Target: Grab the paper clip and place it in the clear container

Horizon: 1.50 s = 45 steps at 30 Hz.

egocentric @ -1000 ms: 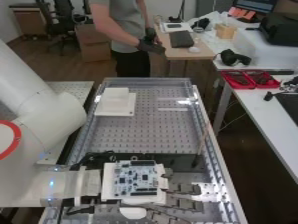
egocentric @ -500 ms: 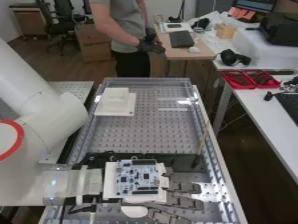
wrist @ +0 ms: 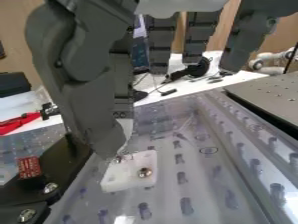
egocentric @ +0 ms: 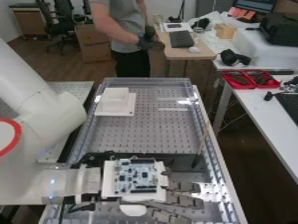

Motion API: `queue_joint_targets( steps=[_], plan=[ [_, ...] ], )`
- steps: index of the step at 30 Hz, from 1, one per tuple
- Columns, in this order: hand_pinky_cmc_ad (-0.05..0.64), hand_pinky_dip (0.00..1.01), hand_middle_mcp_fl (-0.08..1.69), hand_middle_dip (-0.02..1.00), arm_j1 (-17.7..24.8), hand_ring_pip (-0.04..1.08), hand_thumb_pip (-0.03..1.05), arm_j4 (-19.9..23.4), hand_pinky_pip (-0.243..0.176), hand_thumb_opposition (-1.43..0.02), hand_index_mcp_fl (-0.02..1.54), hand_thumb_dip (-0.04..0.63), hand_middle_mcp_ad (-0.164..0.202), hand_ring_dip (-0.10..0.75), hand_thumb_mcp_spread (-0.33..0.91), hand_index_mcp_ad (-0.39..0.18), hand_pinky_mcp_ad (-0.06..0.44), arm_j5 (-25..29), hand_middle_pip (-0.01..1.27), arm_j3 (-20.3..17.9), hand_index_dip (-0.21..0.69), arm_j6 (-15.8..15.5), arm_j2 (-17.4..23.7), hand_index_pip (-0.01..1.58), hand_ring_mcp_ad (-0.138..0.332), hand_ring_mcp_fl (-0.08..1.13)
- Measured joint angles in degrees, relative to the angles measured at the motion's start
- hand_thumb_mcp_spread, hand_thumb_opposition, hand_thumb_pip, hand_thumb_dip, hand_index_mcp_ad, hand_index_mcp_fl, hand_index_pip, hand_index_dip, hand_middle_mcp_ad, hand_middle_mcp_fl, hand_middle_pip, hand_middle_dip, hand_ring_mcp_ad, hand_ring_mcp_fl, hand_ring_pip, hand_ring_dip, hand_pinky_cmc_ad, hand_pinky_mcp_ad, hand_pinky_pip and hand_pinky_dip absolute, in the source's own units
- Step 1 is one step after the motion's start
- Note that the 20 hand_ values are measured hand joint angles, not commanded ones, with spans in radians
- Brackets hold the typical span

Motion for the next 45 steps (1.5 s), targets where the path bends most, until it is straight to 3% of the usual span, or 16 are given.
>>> queue_joint_targets(
  steps=[2, 8, 13, 19, 22, 31, 45],
  plan=[
    [0.312, 0.21, 0.13, 0.21, 0.0, 0.1, 0.58, 0.8, -0.042, -0.96, 0.65, 0.269, 0.044, 0.134, 0.51, -0.202, 0.265, 0.0, 0.14, -0.5, 0.037, 0.9, 0.6, 1.34, 0.113, 0.01],
    [0.316, 0.2, 0.13, 0.21, 0.4, 0.1, 0.58, 5.2, -0.026, -0.98, 0.7, 0.269, 0.044, 0.14, 0.51, -0.199, 0.267, 0.0, 0.14, -3.9, 0.037, 4.8, 4.6, 1.3, 0.113, 0.01],
    [0.318, 0.19, 0.14, 0.21, 1.7, 0.1, 0.58, 10.9, -0.026, -0.98, 0.71, 0.269, 0.044, 0.141, 0.5, -0.199, 0.267, 1.1, 0.14, -9.6, 0.04, 9.1, 10.7, 1.28, 0.113, 0.01],
    [0.318, 0.19, 0.14, 0.21, 5.3, 0.1, 0.56, 15.8, -0.026, -0.97, 0.73, 0.265, 0.044, 0.141, 0.52, -0.197, 0.267, 3.6, 0.14, -15.8, 0.037, 12.0, 17.1, 1.25, 0.113, 0.01],
    [0.318, 0.19, 0.14, 0.21, 9.2, 0.1, 0.56, 18.3, -0.026, -0.97, 0.73, 0.269, 0.04, 0.141, 0.52, -0.197, 0.265, 6.3, 0.14, -19.5, 0.037, 13.4, 20.9, 1.25, 0.113, 0.01],
    [0.323, 0.19, 0.14, 0.21, 19.5, 0.1, 0.56, 21.3, -0.026, -0.99, 0.73, 0.265, 0.044, 0.14, 0.52, -0.197, 0.271, 13.6, 0.14, -23.6, 0.037, 14.5, 25.4, 1.25, 0.113, 0.01],
    [0.323, 0.19, 0.14, 0.21, 35.4, 0.1, 0.56, 22.3, -0.026, -0.99, 0.73, 0.265, 0.044, 0.14, 0.52, -0.197, 0.274, 26.5, 0.14, -23.5, 0.037, 14.8, 25.3, 1.25, 0.113, 0.01]
  ],
)
